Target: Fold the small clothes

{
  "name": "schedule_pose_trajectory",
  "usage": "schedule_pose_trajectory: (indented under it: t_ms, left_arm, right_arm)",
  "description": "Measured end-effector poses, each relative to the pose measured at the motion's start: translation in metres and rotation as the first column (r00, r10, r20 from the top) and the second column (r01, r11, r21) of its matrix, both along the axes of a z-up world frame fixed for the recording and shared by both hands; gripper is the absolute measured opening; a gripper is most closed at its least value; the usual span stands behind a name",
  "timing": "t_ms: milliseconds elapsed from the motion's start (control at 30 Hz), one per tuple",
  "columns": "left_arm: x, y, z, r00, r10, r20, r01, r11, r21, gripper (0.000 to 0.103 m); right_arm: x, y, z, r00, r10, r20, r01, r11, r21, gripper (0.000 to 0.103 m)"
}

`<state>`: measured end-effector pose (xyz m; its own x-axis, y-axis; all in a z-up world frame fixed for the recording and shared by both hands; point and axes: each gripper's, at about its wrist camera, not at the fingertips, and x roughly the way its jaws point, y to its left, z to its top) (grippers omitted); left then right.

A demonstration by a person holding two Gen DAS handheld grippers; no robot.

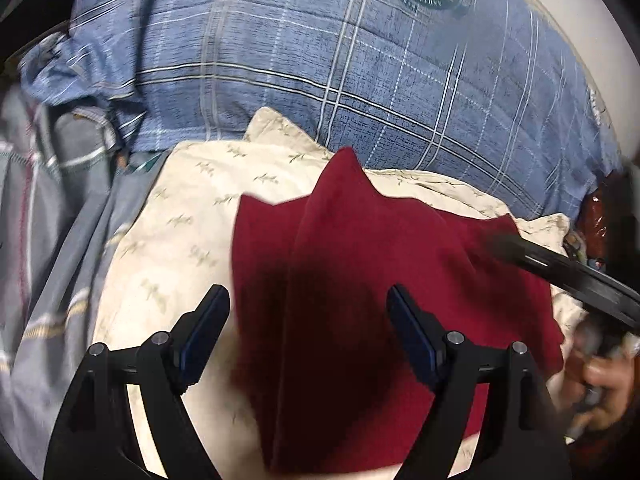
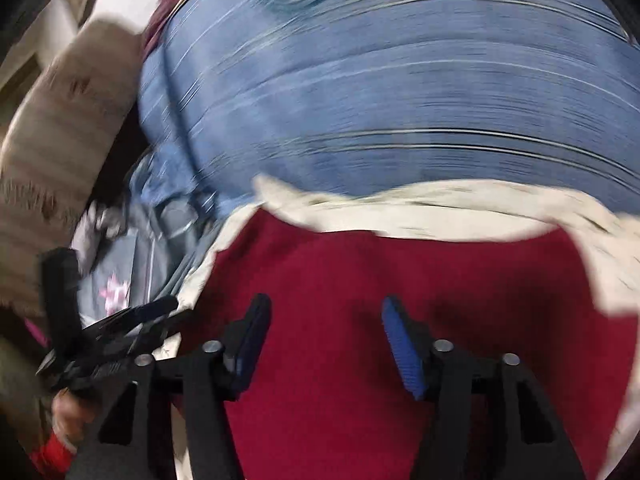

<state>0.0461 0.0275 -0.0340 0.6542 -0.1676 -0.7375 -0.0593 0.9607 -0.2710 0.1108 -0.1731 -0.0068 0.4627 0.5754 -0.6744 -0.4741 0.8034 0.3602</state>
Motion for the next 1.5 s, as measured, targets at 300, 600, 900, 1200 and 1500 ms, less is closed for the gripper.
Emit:
schedule_pose_trajectory:
  t_ms: [300,600,900,1200,1500]
  left_arm:
    - [-0.004,0.026,-0.036,0.997,0.045,-0.062,-0.048,0.998,-0.05,0.081]
    - [0.008,0.036,-0.044,0.995,0.056,-0.085,-0.063,0.995,-0.082,0.081]
    - [0.002,0.036,-0.041,0.996,0.062,-0.068,-0.066,0.996,-0.057,0.081]
    - [-0.001,0.045,-0.041,0.993,0.068,-0.094,-0.076,0.993,-0.095,0.081]
    - [0.001,0.048,-0.042,0.994,0.05,-0.098,-0.063,0.989,-0.135,0.082]
  right_arm:
    - [0.064,0.118,-0.036,0.992,0.105,-0.077,-0.115,0.983,-0.145,0.05]
    - [0.063,0.126,-0.039,0.989,0.076,-0.125,-0.097,0.981,-0.17,0.056]
    - [0.034,0.132,-0.015,0.983,0.106,-0.153,-0.132,0.977,-0.17,0.074]
    - [0.037,0.168,-0.043,0.988,0.095,-0.124,-0.131,0.939,-0.319,0.082]
    - [0.042,0.155,-0.041,0.984,0.145,-0.106,-0.171,0.935,-0.31,0.041]
